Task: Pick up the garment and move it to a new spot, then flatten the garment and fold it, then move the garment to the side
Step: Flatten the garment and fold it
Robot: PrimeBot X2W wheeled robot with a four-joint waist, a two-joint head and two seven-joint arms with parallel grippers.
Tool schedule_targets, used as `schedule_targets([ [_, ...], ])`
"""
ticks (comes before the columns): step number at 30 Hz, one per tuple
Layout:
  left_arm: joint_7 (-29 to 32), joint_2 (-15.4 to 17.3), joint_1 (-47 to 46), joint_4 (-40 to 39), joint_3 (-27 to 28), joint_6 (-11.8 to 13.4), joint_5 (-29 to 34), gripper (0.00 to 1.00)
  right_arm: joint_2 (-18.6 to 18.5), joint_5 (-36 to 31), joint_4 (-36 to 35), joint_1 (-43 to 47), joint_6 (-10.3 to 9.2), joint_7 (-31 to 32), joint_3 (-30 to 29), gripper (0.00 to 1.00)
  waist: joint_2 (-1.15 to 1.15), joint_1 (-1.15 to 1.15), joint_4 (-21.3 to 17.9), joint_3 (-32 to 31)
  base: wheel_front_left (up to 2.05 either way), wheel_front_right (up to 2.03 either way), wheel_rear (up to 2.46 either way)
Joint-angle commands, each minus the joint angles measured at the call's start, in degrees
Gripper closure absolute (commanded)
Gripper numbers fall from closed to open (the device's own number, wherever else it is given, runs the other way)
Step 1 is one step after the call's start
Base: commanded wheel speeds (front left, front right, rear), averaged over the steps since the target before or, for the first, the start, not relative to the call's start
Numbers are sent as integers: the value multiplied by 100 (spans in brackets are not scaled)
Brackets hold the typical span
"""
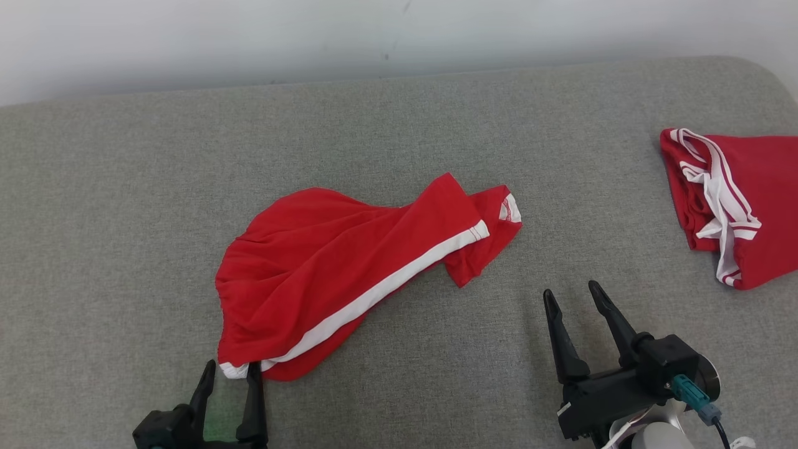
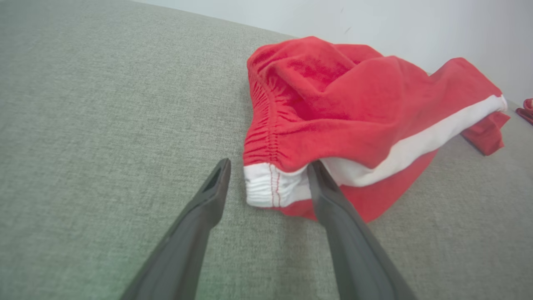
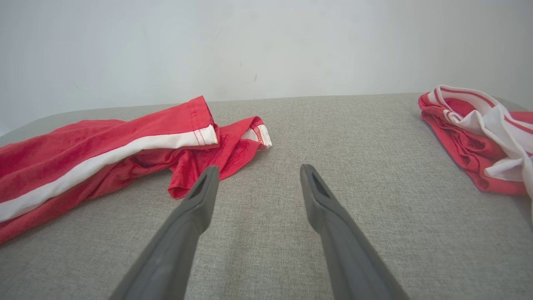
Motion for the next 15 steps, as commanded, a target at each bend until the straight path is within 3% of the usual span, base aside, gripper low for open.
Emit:
schedule_targets([
  [1,-17,2,-2,23,-8,-14,-44,3,9,5,9,-57,-16,-4,13,0,-1,0,6,-3,0,0,0],
  [3,-18,1,10,56,-35,-47,-94,9,13,-7,8,-52,-16,-4,18,0,-1,0,12,-8,0,0,0],
  [4,-18,1,17,73,-47,-60,-126,25,11,-7,7,-56,-16,-5,20,0,-1,0,13,-8,0,0,0],
  [6,-17,3,11,103,-59,-75,-144,38,-7,9,-8,-76,-16,-4,28,0,-1,0,21,3,0,0,0],
  [12,-17,1,-41,172,-62,-118,-253,45,-53,55,-68,-164,-16,-4,96,0,-1,0,49,0,0,0,0],
  [13,-18,1,-39,175,-62,-125,-259,62,-58,70,-85,-192,-16,-5,110,0,-1,0,53,-3,0,0,0],
  [14,-17,2,-36,173,-64,-134,-255,94,-65,82,-94,-210,-16,-5,126,0,-1,0,58,-9,0,0,0],
  [15,-18,2,-34,165,-69,-140,-241,100,-68,95,-91,-229,-16,-5,149,0,-1,0,64,-13,0,0,0],
])
